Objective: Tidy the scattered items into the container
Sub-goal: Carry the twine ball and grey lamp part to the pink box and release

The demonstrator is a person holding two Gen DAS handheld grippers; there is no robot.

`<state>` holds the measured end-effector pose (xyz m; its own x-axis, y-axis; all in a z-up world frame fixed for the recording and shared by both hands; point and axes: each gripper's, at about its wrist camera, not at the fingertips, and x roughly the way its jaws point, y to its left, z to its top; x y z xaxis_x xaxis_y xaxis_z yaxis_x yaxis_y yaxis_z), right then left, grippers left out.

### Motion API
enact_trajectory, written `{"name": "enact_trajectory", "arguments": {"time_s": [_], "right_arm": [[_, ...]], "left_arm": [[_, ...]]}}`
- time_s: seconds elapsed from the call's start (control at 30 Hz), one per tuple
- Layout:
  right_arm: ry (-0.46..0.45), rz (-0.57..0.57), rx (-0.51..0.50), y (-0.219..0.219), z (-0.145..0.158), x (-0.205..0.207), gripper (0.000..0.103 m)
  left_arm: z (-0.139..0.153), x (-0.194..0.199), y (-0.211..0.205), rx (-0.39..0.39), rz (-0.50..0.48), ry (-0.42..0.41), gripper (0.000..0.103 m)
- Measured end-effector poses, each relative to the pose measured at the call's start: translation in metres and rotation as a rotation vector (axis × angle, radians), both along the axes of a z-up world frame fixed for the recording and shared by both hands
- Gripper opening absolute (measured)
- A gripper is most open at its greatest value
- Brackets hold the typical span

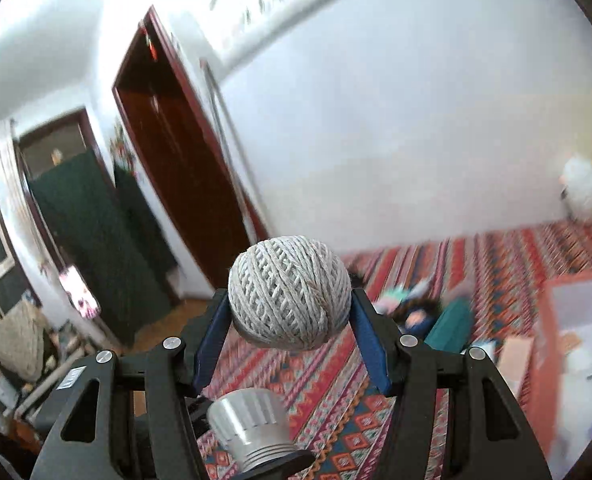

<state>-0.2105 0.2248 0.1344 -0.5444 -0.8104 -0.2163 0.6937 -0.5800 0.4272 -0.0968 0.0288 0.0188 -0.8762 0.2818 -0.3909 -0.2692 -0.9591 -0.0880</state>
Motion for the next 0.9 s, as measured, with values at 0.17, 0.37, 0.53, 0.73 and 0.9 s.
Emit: {"name": "enact_trajectory", "arguments": {"time_s": [0.17,0.37,0.53,0.73,0.9], "right_arm": [[0.069,-0.184,-0.092,0.094,0.021,0.031,0.063],[0.11,-0.423,-0.181,0.198,0.028,0.056,0.063],[0.078,-0.607,-0.203,0.253,0.009,0.055,0.063],[-0.035,-0.714,-0.129,0.27,-0.026,0.019,0.063],[-0.137,-0.887,-0.037,0.271,-0.051,-0.001,0.103]], "left_arm": [[0.035,-0.016,0.065,-0.011,-0.122,0.073,0.06],[0.051,-0.045,0.151,-0.043,-0.261,0.11,0.06],[0.046,-0.079,0.203,-0.07,-0.322,0.093,0.06],[0.027,-0.124,0.245,-0.129,-0.299,0.005,0.062],[0.01,-0.148,0.248,-0.132,-0.265,-0.099,0.097]]}}
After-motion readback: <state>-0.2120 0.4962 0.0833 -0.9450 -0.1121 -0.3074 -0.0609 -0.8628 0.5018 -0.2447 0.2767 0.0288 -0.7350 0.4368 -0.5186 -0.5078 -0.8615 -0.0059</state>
